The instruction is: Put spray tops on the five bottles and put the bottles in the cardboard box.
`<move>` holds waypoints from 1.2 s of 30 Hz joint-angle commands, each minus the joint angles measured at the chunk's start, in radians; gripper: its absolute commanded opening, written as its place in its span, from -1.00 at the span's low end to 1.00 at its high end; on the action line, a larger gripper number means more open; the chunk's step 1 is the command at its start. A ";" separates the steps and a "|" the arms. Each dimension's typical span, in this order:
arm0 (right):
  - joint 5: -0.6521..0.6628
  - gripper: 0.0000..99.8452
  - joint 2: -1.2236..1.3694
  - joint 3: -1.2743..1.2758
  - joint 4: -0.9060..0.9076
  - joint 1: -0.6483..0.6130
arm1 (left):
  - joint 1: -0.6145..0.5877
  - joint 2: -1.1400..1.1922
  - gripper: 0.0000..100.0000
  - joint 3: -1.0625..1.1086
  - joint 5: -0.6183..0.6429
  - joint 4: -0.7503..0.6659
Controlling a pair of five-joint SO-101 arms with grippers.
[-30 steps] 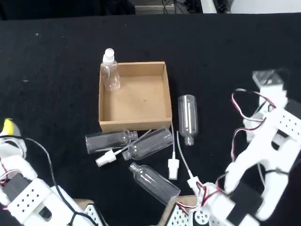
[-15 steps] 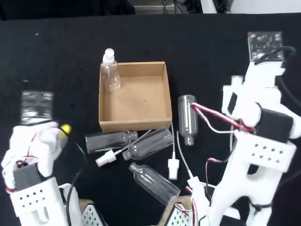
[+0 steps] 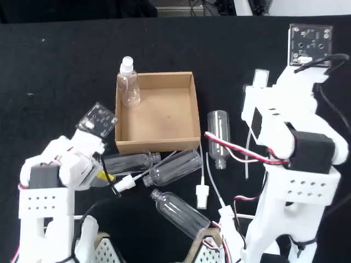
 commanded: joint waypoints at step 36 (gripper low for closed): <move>-0.012 -0.98 -0.031 0.130 -0.071 -0.011 | 0.191 0.229 -0.42 0.058 0.117 -0.118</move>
